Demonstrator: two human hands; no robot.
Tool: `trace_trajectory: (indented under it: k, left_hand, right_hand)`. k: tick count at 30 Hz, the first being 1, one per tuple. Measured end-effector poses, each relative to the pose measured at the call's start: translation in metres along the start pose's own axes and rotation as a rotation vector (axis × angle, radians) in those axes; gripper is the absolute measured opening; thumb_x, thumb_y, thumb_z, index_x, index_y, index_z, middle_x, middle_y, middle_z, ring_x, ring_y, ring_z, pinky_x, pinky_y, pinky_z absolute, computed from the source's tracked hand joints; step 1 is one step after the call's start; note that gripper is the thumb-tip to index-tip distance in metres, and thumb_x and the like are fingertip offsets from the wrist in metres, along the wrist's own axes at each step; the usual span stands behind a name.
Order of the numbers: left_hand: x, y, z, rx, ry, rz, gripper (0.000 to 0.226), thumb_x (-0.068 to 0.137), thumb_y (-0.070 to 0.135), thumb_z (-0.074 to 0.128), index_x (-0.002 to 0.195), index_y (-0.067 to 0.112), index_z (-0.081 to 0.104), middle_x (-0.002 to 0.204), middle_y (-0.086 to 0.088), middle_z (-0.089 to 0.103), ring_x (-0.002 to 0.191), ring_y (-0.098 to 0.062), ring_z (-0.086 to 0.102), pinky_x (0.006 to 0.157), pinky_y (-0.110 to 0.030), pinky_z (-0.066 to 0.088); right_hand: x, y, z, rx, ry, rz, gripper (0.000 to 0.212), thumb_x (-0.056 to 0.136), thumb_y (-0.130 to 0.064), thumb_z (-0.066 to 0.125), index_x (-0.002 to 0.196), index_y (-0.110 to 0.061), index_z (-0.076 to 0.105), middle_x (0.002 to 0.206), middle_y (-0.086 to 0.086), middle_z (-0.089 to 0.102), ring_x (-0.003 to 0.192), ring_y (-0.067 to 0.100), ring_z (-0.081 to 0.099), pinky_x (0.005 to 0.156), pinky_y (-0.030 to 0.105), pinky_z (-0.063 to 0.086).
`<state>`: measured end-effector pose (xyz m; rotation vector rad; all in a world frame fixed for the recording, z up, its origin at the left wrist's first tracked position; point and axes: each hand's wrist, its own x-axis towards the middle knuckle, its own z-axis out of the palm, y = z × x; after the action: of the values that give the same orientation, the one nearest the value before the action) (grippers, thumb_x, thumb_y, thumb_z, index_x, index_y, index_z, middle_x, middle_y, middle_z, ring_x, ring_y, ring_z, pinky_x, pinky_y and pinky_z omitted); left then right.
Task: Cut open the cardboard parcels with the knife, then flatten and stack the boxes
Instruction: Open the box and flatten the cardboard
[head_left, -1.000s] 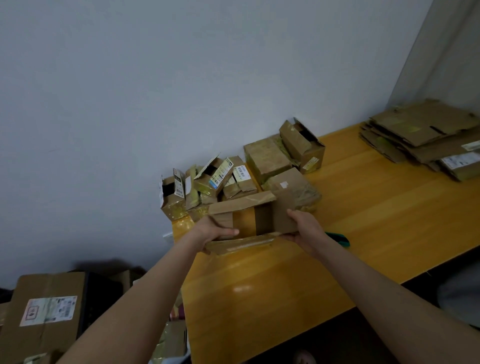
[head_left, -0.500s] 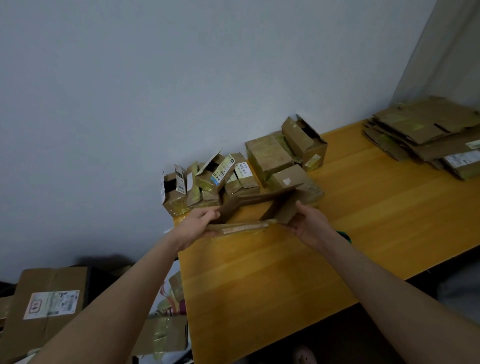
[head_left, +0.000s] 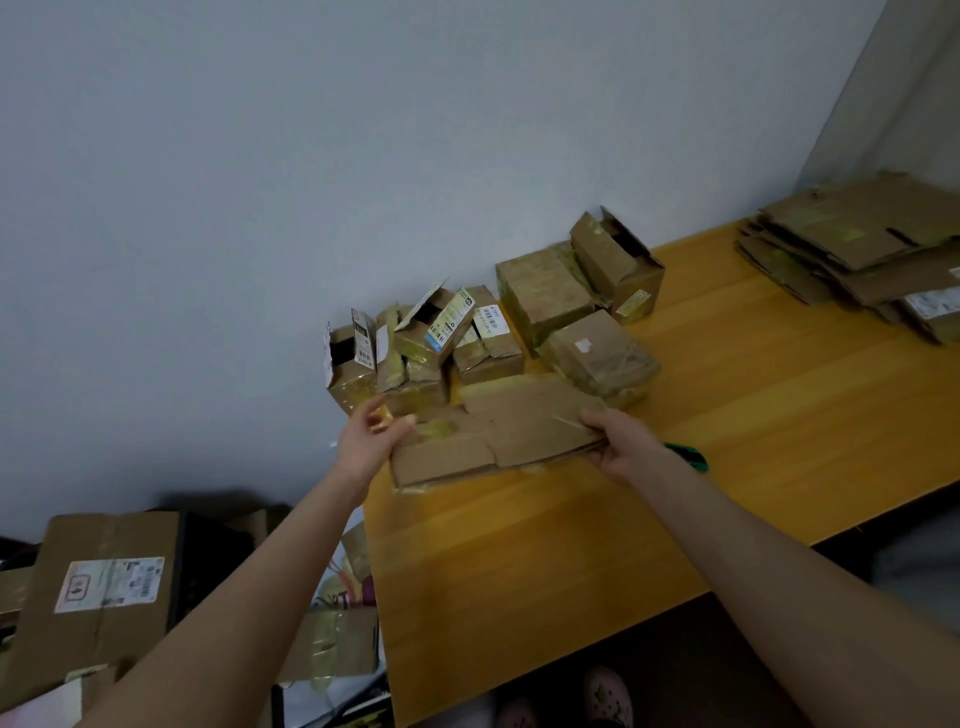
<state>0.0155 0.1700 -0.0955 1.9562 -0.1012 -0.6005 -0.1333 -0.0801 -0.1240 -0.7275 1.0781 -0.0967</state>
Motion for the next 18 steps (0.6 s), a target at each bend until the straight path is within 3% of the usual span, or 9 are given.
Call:
trace_trajectory:
  k: [2, 5, 6, 8, 11, 16, 18]
  left_hand:
    - [0.002, -0.014, -0.003, -0.152, -0.032, -0.295, 0.051, 0.089, 0.03, 0.067, 0.131, 0.007, 0.049, 0.12, -0.011, 0.058, 0.106, -0.029, 0.058, 0.091, -0.043, 0.05]
    - [0.003, -0.036, -0.001, -0.168, -0.01, -0.436, 0.042, 0.09, 0.007, 0.065, 0.129, -0.003, 0.05, 0.113, -0.019, 0.062, 0.096, -0.034, 0.061, 0.082, -0.044, 0.052]
    - [0.004, -0.044, -0.001, -0.112, 0.068, -0.418, 0.047, 0.09, 0.001, 0.064, 0.133, -0.003, 0.046, 0.118, -0.022, 0.061, 0.098, -0.036, 0.061, 0.083, -0.045, 0.052]
    - [0.007, -0.06, -0.002, 0.056, 0.17, -0.326, 0.062, 0.089, -0.002, 0.063, 0.144, 0.002, 0.036, 0.132, -0.023, 0.055, 0.113, -0.039, 0.057, 0.094, -0.047, 0.049]
    - [0.007, -0.079, 0.004, 0.344, 0.189, -0.199, 0.059, 0.089, 0.003, 0.063, 0.144, 0.006, 0.04, 0.138, -0.018, 0.051, 0.123, -0.038, 0.05, 0.104, -0.051, 0.041]
    - [0.016, -0.087, 0.029, 0.559, 0.091, -0.076, 0.057, 0.092, 0.009, 0.06, 0.145, 0.012, 0.038, 0.143, -0.019, 0.036, 0.125, -0.036, 0.046, 0.108, -0.042, 0.036]
    - [0.022, -0.087, 0.035, 0.62, 0.064, -0.037, 0.058, 0.092, 0.009, 0.061, 0.145, 0.014, 0.037, 0.142, -0.018, 0.033, 0.121, -0.036, 0.049, 0.105, -0.04, 0.038]
  right_hand:
    - [-0.001, 0.017, 0.004, -0.004, -0.05, 0.02, 0.031, 0.093, -0.006, 0.059, 0.124, -0.007, 0.054, 0.095, 0.009, 0.061, 0.083, 0.022, 0.06, 0.079, 0.036, 0.056]
    - [-0.003, 0.044, 0.004, -0.185, -0.063, 0.052, 0.034, 0.095, -0.008, 0.058, 0.128, -0.006, 0.05, 0.103, 0.009, 0.059, 0.087, 0.023, 0.059, 0.065, 0.032, 0.055]
    - [0.0, 0.051, 0.002, -0.324, -0.017, 0.041, 0.038, 0.094, -0.011, 0.06, 0.13, -0.005, 0.05, 0.11, 0.01, 0.057, 0.092, 0.023, 0.057, 0.063, 0.031, 0.054]
    - [0.008, 0.063, -0.004, -0.708, 0.101, -0.048, 0.046, 0.088, -0.016, 0.069, 0.129, -0.006, 0.05, 0.121, 0.011, 0.057, 0.101, 0.024, 0.058, 0.076, 0.033, 0.054]
    - [0.016, 0.075, -0.008, -1.209, 0.174, -0.215, 0.049, 0.085, -0.025, 0.069, 0.13, -0.016, 0.05, 0.127, 0.008, 0.057, 0.113, 0.025, 0.056, 0.093, 0.036, 0.049]
    - [0.018, 0.09, -0.008, -1.61, 0.307, -0.462, 0.039, 0.095, -0.033, 0.053, 0.131, -0.019, 0.047, 0.13, 0.009, 0.04, 0.122, 0.027, 0.039, 0.097, 0.035, 0.041]
    - [0.019, 0.092, -0.01, -1.744, 0.337, -0.441, 0.039, 0.095, -0.04, 0.052, 0.128, -0.019, 0.049, 0.129, 0.01, 0.041, 0.122, 0.028, 0.038, 0.095, 0.036, 0.04]
